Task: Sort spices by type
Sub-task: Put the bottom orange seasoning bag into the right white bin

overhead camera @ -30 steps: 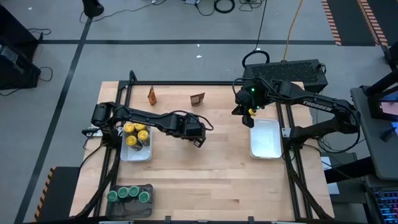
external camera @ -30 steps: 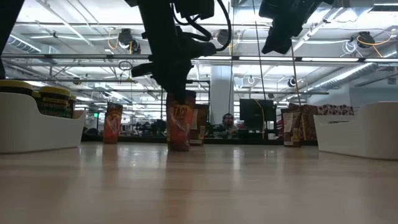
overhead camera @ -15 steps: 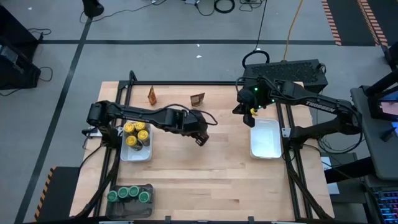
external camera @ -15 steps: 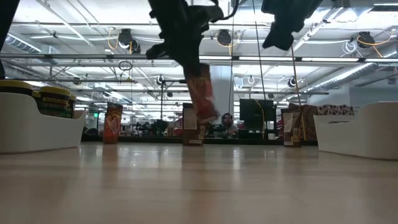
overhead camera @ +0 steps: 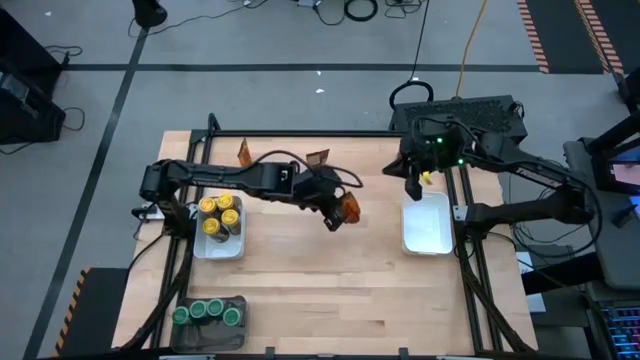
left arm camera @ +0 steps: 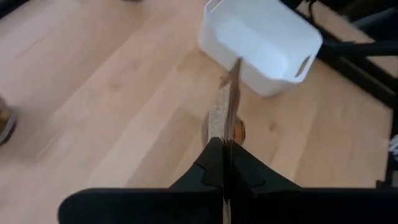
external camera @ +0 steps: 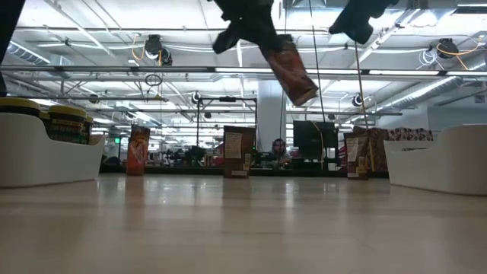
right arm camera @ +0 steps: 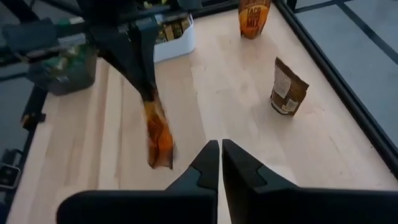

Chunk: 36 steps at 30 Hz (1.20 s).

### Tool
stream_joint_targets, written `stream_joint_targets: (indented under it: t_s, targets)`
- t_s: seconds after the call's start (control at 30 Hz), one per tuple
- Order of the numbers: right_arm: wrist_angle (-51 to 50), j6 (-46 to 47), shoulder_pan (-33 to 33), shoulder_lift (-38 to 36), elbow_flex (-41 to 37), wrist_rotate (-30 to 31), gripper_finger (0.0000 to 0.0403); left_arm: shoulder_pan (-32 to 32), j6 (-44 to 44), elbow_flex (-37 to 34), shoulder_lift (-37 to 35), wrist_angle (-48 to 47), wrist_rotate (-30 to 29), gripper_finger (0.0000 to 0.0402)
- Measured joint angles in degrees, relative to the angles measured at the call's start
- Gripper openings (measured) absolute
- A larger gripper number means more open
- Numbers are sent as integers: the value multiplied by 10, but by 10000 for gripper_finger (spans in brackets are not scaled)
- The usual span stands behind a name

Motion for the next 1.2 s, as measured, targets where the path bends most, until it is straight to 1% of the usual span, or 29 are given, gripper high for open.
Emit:
stream_joint_targets:
  t_s: [0.13, 0.37, 0.47, 0.57, 0.63, 0.8, 1.03, 1.2]
  targets:
    - [0, 28, 0, -19, 0, 3, 0, 12, 15, 0, 6, 54, 20, 1]
    - [-1, 52, 0, -49, 0, 52, 0, 33, 56, 0, 31, 179, 73, 0]
    - [-3, 63, 0, -58, 0, 67, 0, 39, 78, 14, 51, 202, 80, 0]
    - [-8, 68, 0, -67, 0, 83, 0, 44, 110, 55, 92, 211, 99, 0]
    - [-6, 71, -1, -73, 0, 93, 0, 46, 138, 97, 127, 209, 118, 0]
    - [-14, 83, -1, -88, 0, 112, 0, 48, 191, 185, 204, 191, 134, 0]
    - [-21, 98, -1, -131, 0, 185, 0, 48, 240, 243, 266, 206, 149, 0]
    - [-20, 98, -1, -153, 0, 198, 0, 49, 274, 269, 304, 252, 150, 0]
